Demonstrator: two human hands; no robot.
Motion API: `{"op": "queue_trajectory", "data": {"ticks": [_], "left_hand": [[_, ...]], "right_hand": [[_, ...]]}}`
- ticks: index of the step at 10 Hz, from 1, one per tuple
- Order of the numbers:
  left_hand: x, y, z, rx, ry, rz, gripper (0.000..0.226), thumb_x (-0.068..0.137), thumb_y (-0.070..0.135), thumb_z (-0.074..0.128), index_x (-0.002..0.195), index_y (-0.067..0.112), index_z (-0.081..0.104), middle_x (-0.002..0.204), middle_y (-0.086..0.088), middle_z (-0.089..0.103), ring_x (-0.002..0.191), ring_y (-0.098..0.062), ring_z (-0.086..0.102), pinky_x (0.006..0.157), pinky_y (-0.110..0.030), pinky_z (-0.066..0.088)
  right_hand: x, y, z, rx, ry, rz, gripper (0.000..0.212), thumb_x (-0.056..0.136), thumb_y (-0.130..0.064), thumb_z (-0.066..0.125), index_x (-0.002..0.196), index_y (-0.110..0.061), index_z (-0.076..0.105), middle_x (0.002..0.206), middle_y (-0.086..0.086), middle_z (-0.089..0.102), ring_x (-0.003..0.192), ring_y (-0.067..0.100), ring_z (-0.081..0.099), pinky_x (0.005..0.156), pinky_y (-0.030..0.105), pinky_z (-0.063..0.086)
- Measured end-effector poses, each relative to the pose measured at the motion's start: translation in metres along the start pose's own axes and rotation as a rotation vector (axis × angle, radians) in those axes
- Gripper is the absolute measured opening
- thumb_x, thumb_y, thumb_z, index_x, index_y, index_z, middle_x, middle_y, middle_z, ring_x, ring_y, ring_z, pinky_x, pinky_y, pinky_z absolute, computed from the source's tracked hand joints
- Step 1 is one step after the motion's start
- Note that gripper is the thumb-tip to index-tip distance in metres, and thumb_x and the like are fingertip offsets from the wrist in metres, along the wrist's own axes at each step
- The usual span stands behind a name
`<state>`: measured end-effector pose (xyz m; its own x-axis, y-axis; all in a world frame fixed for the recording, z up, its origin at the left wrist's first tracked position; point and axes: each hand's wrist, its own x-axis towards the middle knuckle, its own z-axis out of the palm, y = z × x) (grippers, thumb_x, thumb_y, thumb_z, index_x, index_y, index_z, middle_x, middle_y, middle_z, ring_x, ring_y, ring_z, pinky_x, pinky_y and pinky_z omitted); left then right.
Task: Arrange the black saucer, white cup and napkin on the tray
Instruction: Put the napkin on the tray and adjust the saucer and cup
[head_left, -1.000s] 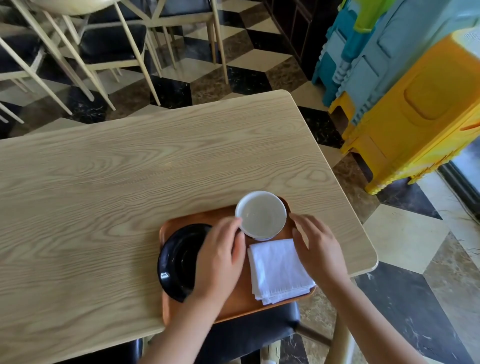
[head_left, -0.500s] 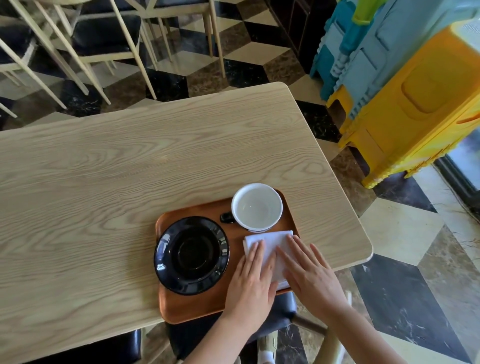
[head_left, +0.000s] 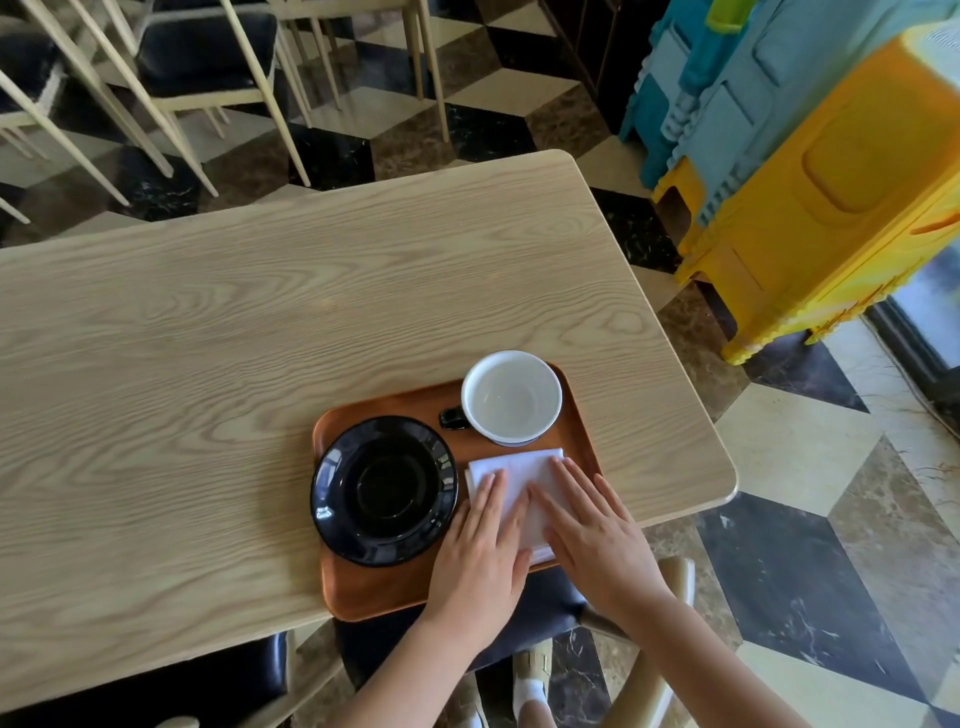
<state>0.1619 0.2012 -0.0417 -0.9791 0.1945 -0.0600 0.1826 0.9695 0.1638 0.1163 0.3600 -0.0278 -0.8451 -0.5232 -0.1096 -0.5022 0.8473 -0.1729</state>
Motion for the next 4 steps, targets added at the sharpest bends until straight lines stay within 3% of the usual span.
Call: {"op": "queue_trajectory", "data": {"ticks": [1,3,4], "left_hand": [[0.0,0.0,-0.002,-0.005,-0.01,0.006,0.057,0.083,0.038,0.062,0.133,0.015,0.047,0.145,-0.016,0.038,0.135,-0.028,0.032,0.103,-0.042,0.038],[0.001,0.005,-0.027,-0.058,-0.072,-0.016,0.06,0.09,0.042,0.051,0.141,0.018,0.031,0.152,-0.016,0.024,0.139,-0.03,0.024,0.106,-0.038,0.035],[0.007,0.005,-0.059,-0.088,-0.032,-0.001,0.057,0.08,0.042,0.063,0.129,0.015,0.051,0.132,-0.012,0.057,0.117,-0.026,0.056,0.084,-0.033,0.053]], "right_hand": [[0.001,-0.001,-0.002,0.029,-0.011,-0.002,0.053,0.078,-0.02,0.071,0.127,-0.016,0.054,0.14,0.016,0.047,0.129,0.03,0.043,0.101,0.051,0.038],[0.006,0.0,-0.017,0.096,-0.165,0.035,0.048,0.096,-0.032,0.041,0.142,-0.024,0.03,0.154,0.003,0.024,0.143,0.02,0.015,0.117,0.042,0.009],[0.016,-0.002,-0.051,0.126,-0.143,0.08,0.039,0.094,-0.036,0.042,0.132,-0.025,0.044,0.139,0.0,0.048,0.129,0.018,0.041,0.108,0.034,0.027]]}}
